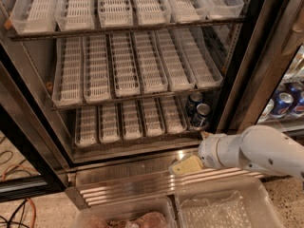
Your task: Pick pepsi can from bottom shelf of fridge
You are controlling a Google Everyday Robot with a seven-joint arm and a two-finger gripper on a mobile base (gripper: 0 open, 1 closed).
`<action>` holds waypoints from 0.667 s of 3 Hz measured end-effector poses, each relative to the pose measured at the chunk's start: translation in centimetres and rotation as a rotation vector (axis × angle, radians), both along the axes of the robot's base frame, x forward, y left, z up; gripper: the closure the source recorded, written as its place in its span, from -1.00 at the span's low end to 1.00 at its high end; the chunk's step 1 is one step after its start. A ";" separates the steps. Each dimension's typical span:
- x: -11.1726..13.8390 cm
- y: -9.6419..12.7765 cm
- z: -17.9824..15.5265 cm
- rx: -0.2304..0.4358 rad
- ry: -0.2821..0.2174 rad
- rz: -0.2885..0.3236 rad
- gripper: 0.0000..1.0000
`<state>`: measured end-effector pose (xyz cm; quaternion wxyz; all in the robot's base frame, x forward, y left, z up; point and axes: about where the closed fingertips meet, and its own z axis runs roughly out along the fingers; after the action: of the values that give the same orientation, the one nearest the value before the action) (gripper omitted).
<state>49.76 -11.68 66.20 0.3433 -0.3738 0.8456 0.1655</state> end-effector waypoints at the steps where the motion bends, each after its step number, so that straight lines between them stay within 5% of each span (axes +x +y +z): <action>1: 1.9 -0.8 0.5 -0.005 -0.062 -0.053 -1.00; 2: 1.9 -0.8 0.5 -0.004 -0.062 -0.052 -1.00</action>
Offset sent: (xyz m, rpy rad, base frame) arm 0.0180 -0.0077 0.0039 -0.0032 -0.0577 -0.0511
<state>51.64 -12.47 66.73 0.3726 -0.3571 0.8445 0.1430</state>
